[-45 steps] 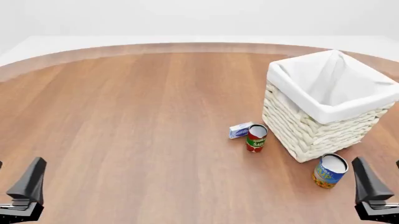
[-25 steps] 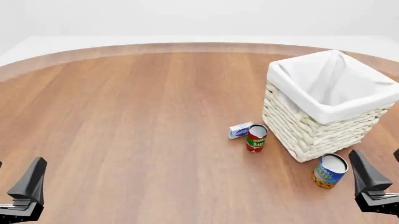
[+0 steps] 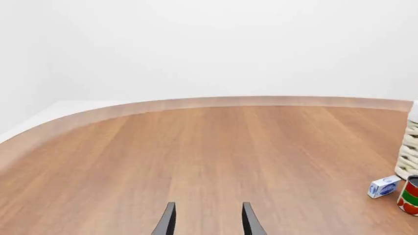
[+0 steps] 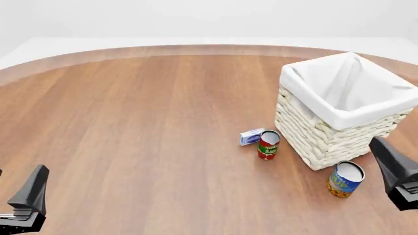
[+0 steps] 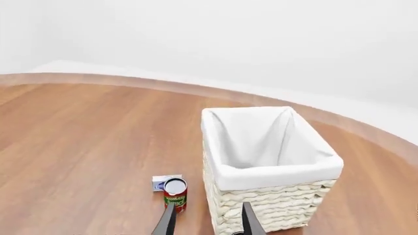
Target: Pick up the alphabet soup and the cream cheese box, and put them in the basket.
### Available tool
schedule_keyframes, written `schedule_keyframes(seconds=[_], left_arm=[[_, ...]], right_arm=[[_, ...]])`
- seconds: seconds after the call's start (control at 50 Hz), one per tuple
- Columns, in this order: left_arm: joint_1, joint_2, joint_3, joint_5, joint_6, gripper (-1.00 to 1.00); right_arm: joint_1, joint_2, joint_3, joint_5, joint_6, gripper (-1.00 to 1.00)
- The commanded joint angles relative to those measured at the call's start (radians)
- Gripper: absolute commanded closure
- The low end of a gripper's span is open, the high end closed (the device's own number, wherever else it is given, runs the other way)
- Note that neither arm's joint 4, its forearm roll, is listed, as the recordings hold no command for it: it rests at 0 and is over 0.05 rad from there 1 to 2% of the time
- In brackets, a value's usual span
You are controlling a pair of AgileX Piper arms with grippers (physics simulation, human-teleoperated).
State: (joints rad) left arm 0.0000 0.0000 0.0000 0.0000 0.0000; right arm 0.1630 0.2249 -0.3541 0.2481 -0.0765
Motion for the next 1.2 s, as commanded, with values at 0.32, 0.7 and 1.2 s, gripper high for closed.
schedule_keyframes(seconds=[0.32, 0.7, 1.2], left_arm=[[0.0, 0.0, 0.0, 0.0, 0.0, -1.0], [0.0, 0.0, 0.0, 0.0, 0.0, -1.0], [0.0, 0.0, 0.0, 0.0, 0.0, -1.0]], right_arm=[[0.131, 0.213, -0.277, 0.146, -0.074, -1.0], [0.212, 0.367, -0.458, 0.279, -0.191, -1.0], [0.333, 0.52, -0.544, 0.311, -0.419, -1.0]])
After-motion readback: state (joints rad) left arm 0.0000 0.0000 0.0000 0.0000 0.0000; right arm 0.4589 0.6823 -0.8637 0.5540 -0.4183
